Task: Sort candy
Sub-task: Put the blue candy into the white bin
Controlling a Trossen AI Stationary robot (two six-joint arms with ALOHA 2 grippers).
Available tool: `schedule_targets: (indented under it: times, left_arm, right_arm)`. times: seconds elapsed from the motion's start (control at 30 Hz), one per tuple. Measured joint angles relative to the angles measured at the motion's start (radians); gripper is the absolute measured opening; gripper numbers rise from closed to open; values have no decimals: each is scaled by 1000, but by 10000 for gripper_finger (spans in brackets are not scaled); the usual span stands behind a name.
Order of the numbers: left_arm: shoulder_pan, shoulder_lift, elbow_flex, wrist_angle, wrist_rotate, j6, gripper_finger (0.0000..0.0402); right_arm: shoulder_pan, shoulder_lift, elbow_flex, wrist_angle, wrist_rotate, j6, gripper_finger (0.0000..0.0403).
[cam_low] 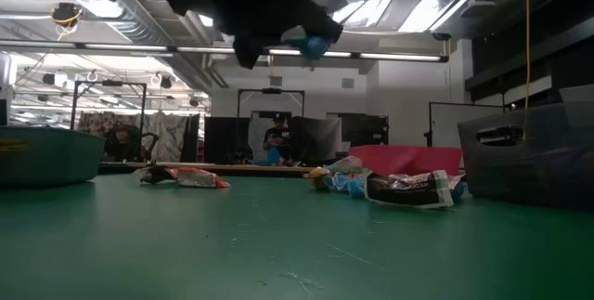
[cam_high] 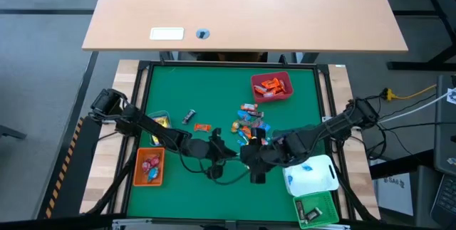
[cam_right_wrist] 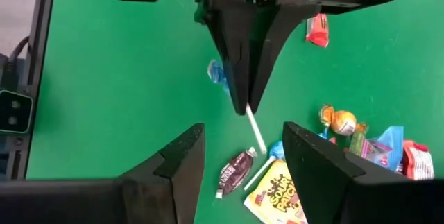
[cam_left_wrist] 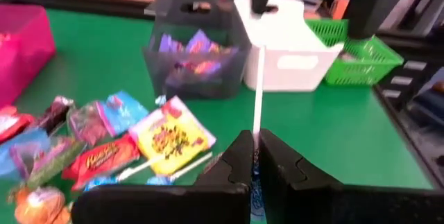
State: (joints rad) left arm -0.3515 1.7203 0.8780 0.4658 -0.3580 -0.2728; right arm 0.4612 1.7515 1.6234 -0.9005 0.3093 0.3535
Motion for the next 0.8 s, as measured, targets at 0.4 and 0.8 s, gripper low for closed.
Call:
schedule_targets:
  times: [0.4,0.8]
  left_arm:
    - [-15,0,0,140,0,125,0]
    - [-16,0,0,158,3,127,0]
  right_arm:
    - [-25,0,0,24,-103,-22,193]
    - [-23,0,0,41,-121,-22,187]
